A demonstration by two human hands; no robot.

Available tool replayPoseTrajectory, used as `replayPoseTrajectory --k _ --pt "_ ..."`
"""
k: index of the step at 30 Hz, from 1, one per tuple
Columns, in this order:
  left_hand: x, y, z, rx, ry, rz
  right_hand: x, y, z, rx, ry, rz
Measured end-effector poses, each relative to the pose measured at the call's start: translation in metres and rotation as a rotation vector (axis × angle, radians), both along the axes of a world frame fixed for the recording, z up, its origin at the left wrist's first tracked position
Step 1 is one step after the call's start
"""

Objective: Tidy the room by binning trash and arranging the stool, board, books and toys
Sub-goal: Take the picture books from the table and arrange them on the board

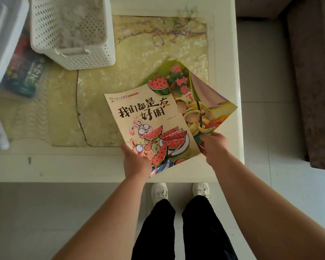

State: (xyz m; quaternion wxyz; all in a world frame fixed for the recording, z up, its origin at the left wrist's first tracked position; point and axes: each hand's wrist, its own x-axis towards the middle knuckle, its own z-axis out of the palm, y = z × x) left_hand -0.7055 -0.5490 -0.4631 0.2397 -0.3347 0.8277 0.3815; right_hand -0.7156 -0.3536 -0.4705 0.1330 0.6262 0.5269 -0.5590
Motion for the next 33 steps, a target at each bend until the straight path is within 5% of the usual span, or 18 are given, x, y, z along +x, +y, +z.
replayPoseTrajectory --k 15,33 --pt "-0.002 0.003 0.025 0.04 0.016 -0.099 0.009 0.014 0.027 0.222 -0.098 0.144" --pt "-0.03 0.056 0.163 0.315 0.215 -0.082 0.044 0.077 0.171 0.487 0.214 -0.015"
